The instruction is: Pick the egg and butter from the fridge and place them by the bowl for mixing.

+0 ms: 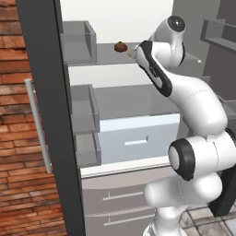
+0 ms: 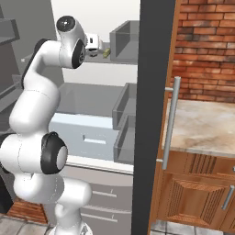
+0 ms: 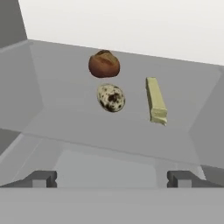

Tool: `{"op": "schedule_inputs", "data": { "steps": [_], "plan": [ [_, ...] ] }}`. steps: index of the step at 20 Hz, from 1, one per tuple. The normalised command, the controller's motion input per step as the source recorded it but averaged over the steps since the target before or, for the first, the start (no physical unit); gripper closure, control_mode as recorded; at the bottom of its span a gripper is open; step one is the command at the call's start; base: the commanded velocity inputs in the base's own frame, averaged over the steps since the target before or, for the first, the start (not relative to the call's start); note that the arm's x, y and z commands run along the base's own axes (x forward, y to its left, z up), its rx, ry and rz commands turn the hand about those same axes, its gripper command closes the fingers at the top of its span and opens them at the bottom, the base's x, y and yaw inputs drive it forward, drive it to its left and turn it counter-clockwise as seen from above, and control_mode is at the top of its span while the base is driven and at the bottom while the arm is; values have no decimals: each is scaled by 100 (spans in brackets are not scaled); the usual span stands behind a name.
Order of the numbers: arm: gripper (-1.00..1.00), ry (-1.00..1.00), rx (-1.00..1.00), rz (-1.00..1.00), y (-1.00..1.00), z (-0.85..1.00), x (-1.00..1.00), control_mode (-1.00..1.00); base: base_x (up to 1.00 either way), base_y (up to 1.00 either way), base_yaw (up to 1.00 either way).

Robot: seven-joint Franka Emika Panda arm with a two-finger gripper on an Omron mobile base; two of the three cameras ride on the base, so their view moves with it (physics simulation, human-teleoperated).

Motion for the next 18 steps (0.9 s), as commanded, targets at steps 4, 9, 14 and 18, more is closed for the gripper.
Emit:
{"op": "schedule_inputs", "data": {
  "steps": [4,9,14,18],
  "plan": [
    [-100,-2,0,0,2,0,34,-100,0,0,0],
    [-100,0,0,0,1,0,38,-100,0,0,0],
    [-100,0,0,0,10,-3,40,-100,0,0,0],
    [-100,0,0,0,14,-6,38,-100,0,0,0]
  ]
}}
